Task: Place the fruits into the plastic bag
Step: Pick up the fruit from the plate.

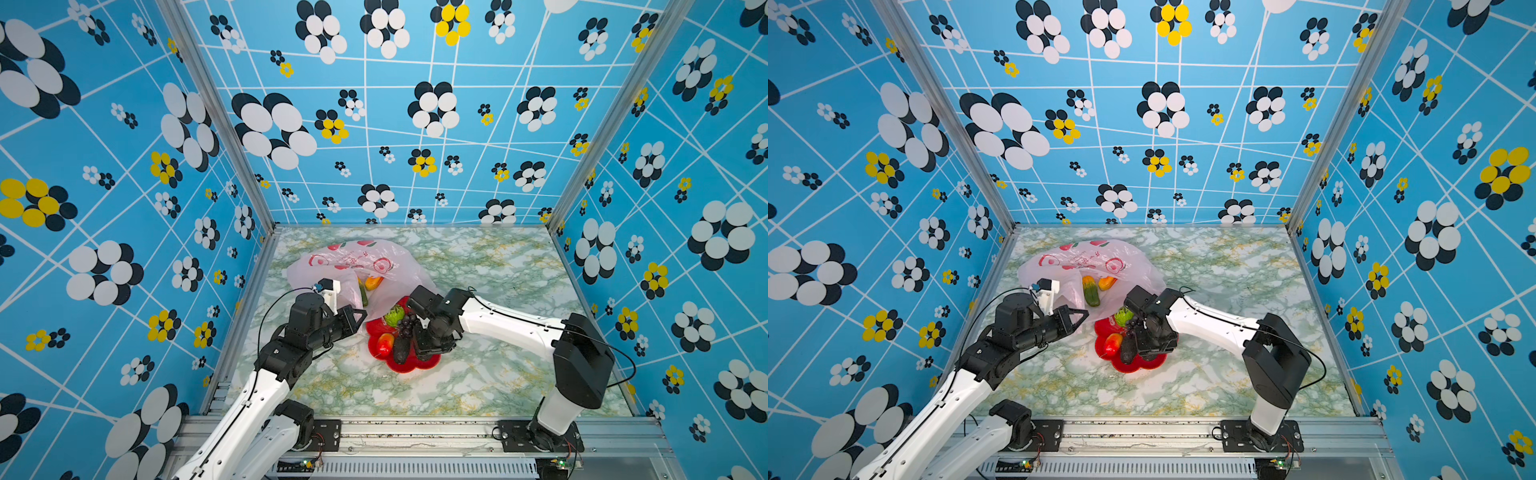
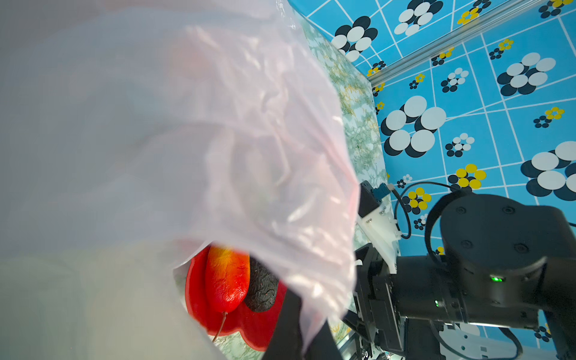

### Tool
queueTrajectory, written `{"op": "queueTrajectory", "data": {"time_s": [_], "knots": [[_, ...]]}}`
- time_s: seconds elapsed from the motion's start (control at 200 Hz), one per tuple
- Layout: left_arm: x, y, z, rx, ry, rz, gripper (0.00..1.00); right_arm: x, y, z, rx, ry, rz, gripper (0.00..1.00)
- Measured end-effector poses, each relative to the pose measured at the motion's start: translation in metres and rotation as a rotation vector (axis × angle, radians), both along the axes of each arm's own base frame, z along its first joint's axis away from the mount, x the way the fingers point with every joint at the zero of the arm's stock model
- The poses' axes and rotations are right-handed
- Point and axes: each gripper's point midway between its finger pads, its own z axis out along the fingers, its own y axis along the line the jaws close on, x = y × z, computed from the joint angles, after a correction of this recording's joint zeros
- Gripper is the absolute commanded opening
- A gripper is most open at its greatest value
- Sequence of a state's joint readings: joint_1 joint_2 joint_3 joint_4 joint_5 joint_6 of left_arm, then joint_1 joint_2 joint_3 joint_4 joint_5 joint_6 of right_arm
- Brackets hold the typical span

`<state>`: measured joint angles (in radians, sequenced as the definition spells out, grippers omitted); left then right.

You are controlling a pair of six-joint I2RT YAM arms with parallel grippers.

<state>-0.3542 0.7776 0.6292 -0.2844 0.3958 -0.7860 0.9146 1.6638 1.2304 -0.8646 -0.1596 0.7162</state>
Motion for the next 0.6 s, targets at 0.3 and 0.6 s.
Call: {"op": "queueTrajectory", "data": {"time_s": [0.3, 0.6], "knots": [[-0.001, 0.000, -0.006, -0.007, 0.011, 0.000, 0.00, -0.026, -0.016, 0.034, 0.158, -0.020, -0.043, 0.41], [-0.001, -0.002, -0.005, -0.017, 0.010, -0.007, 0.00, 0.015, 0.050, 0.084, 0.320, -0.079, -0.027, 0.42]]}}
